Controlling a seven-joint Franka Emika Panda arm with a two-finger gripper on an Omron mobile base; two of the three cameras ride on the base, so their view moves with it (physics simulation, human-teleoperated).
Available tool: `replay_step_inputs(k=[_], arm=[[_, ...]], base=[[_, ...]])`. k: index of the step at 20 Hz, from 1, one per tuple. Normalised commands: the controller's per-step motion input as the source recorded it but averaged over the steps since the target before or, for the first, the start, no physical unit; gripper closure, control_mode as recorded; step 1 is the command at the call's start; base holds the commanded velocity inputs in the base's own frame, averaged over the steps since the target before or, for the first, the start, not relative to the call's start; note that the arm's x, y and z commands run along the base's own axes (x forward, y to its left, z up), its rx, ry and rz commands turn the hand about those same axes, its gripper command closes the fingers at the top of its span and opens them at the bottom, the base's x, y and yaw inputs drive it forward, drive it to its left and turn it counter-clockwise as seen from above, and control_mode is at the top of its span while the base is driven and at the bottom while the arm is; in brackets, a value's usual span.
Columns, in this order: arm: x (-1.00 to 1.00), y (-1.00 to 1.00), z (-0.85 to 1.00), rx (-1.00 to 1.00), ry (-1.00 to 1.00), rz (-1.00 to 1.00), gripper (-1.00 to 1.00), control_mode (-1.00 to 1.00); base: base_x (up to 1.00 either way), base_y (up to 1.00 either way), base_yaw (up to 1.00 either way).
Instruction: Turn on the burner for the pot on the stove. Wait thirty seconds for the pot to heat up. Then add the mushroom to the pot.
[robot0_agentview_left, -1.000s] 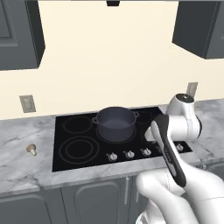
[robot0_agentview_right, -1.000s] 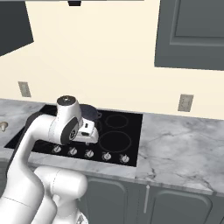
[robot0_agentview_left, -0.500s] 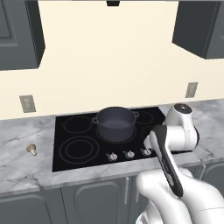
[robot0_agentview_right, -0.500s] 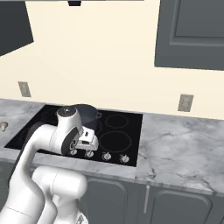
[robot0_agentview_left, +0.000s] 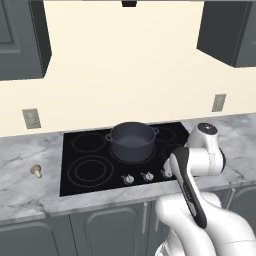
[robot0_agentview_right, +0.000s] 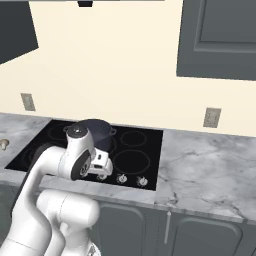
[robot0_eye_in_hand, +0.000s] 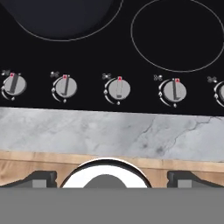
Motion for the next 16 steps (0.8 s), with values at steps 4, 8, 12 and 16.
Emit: replay_step_inputs(k=[4,8,12,16], arm=[[0.10,0.00,-0.16,0.00,0.00,0.00,-1.00,-1.00],[0.15,0.00,-0.16,0.00,0.00,0.00,-1.00,-1.00],[0.18,0.00,-0.13,0.00,0.00,0.00,-1.00,-1.00],[0.19,0.00,-0.13,0.00,0.00,0.00,-1.00,-1.00]], base=[[0.00,0.00,0.00],[0.00,0.00,0.00],[0.00,0.00,0.00],[0.00,0.00,0.00]])
